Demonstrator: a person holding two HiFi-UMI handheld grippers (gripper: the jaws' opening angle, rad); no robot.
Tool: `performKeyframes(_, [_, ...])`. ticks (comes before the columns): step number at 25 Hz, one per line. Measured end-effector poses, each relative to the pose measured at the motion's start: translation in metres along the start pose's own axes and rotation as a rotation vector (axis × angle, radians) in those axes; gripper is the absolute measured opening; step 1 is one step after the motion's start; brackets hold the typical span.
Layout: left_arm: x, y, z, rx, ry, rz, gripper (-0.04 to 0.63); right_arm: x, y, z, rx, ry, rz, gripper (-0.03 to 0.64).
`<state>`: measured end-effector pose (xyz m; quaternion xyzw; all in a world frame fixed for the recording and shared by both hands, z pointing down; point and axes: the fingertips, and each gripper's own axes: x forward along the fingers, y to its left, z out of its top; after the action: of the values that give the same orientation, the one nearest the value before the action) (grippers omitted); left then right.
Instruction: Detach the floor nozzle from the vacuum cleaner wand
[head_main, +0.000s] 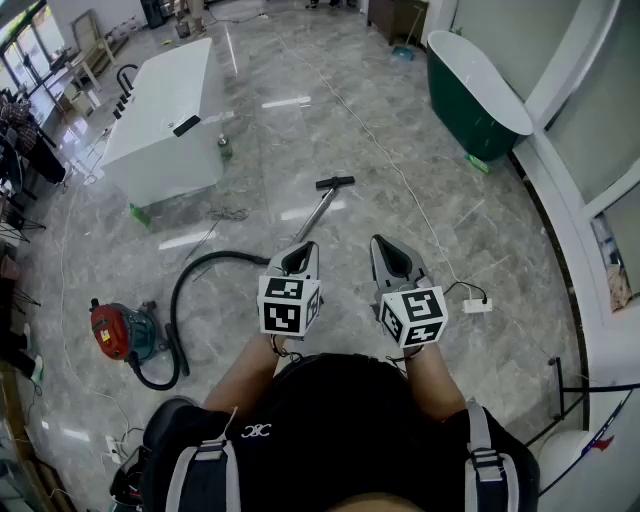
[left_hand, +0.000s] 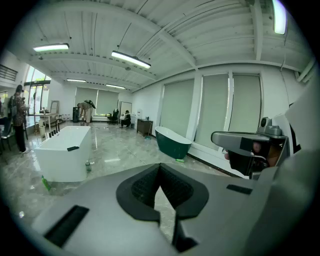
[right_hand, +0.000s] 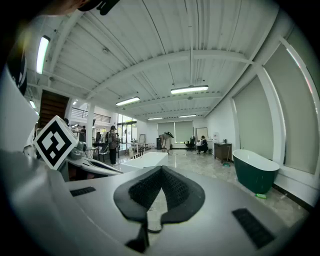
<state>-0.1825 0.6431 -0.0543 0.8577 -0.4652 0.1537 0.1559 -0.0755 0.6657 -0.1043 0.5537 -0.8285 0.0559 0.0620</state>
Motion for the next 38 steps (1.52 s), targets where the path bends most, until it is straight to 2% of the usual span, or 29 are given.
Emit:
performKeyframes(5, [-0.002, 0.017, -0.003, 0.001, 0.002, -0.018, 0.005, 0.005, 0.017, 0.002, 0.006, -0.016, -0.009, 0.014])
performKeyframes(8, [0.0, 0.026, -0.004, -0.01, 0.004, -0.02, 0.005, 0.012, 0.016, -0.001, 0.037, -0.004, -0.015, 0.015])
performKeyframes(12, [0.006, 0.038, -0.002, -0.003, 0.004, -0.005, 0.005, 0.025, 0.012, 0.008, 0.047, -0.035, -0.004, 0.014])
performKeyframes(14, [0.012, 0.042, -0.001, -0.023, 0.012, -0.014, 0.005, 0.033, 0.004, 0.01, 0.055, -0.045, -0.008, 0.014])
performKeyframes(17, [0.024, 0.048, 0.003, -0.069, 0.015, -0.025, 0.005, 0.048, -0.014, 0.011, 0.109, -0.058, 0.002, 0.014])
performKeyframes(20, [0.046, 0.058, 0.013, -0.019, 0.014, 0.033, 0.005, 0.071, -0.037, 0.018, 0.127, -0.088, 0.024, 0.014])
performKeyframes(23, [0.075, 0.069, 0.024, 0.026, 0.025, 0.075, 0.005, 0.094, -0.052, 0.032, 0.082, -0.133, 0.059, 0.014])
performKeyframes(30, [0.14, 0.082, 0.077, 0.017, 0.002, 0.122, 0.005, 0.148, -0.102, 0.065, 0.083, -0.187, 0.154, 0.015])
performKeyframes(34, [0.189, 0.076, 0.094, 0.008, 0.01, 0.142, 0.005, 0.178, -0.151, 0.069, 0.054, -0.169, 0.139, 0.015])
performKeyframes(36, [0.215, 0.073, 0.103, 0.012, 0.016, 0.144, 0.005, 0.194, -0.176, 0.07, 0.069, -0.167, 0.135, 0.015])
performKeyframes(38, [0.236, 0.071, 0.113, 0.019, 0.011, 0.151, 0.005, 0.207, -0.194, 0.073, 0.106, -0.18, 0.169, 0.015])
